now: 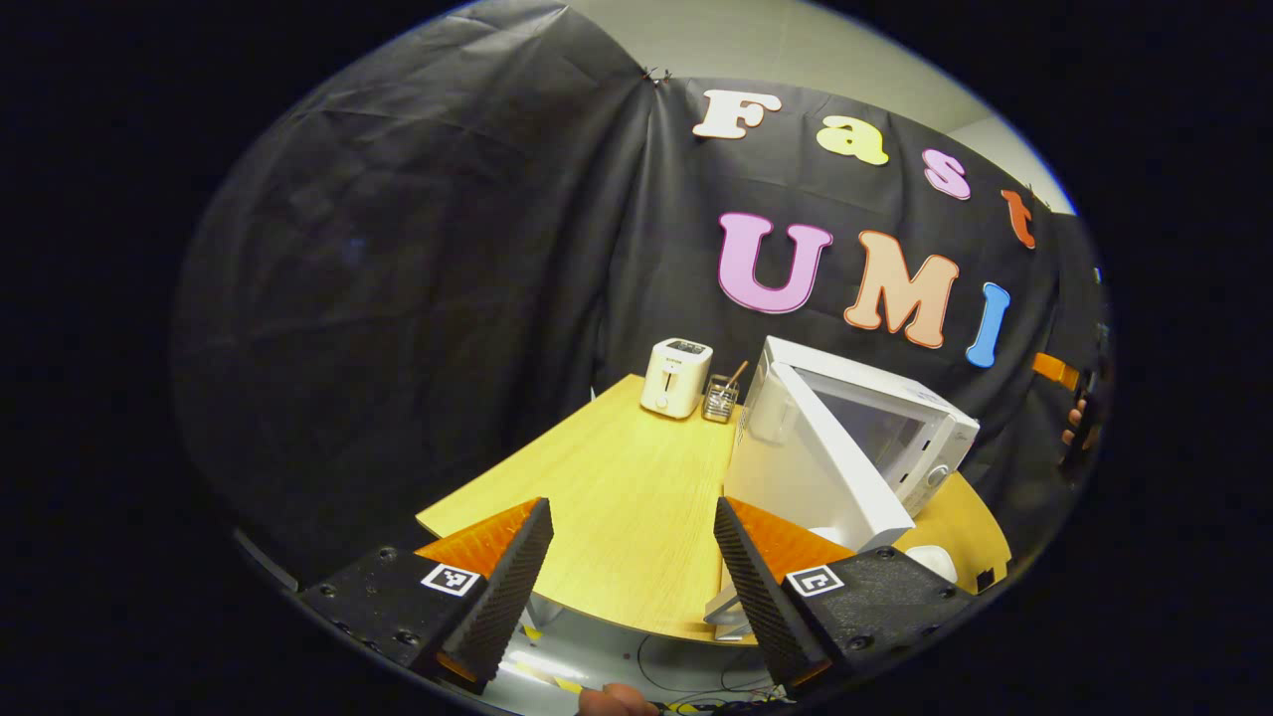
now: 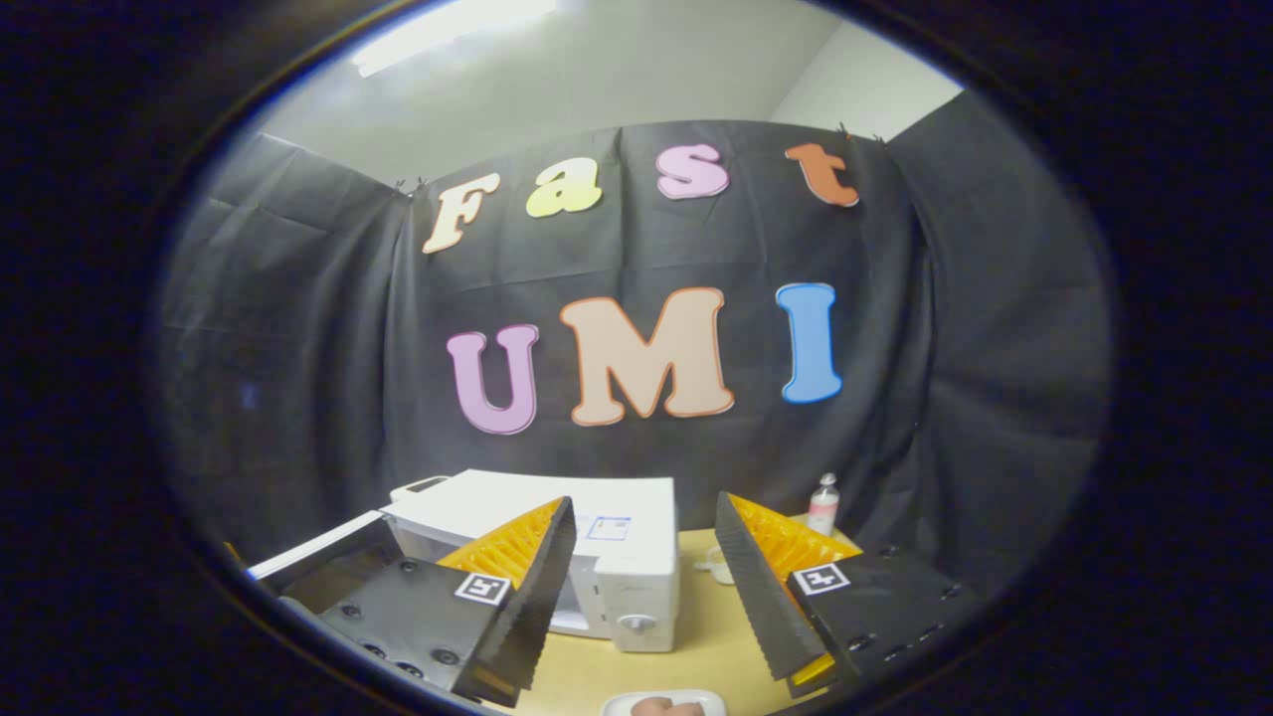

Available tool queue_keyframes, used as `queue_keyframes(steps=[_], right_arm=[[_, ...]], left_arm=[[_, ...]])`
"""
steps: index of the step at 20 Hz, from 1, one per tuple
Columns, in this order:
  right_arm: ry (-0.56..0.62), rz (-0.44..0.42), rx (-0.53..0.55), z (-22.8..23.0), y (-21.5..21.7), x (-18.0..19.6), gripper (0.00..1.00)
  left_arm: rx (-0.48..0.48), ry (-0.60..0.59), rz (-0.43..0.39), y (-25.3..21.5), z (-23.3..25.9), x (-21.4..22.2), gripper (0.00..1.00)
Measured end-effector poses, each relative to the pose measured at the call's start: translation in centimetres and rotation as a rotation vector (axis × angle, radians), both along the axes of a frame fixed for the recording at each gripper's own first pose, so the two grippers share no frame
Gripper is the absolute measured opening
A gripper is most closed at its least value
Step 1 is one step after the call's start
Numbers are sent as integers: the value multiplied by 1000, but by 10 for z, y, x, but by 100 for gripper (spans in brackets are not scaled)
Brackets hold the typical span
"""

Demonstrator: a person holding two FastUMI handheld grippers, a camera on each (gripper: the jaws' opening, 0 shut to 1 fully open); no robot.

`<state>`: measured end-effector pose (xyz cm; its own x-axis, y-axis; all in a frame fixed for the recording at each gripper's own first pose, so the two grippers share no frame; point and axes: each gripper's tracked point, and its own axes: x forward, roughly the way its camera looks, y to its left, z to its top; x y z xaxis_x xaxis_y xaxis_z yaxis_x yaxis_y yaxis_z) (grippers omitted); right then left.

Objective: Open the microwave oven with the left hand, put the food in, and close the microwave oven.

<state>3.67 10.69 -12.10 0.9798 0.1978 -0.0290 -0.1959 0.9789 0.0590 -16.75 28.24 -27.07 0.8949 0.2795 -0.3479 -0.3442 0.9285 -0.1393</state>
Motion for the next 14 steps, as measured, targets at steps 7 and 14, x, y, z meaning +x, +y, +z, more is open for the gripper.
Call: queue_keyframes(steps=[7,14], right_arm=[[-59,-91,0,72,-59,-26,76],[-116,-144,-1,114,-97,-42,77]], left_arm=[[-111,29,-33,-20,-24,22,96],[-168,49,-139,-71,-33,29,95]])
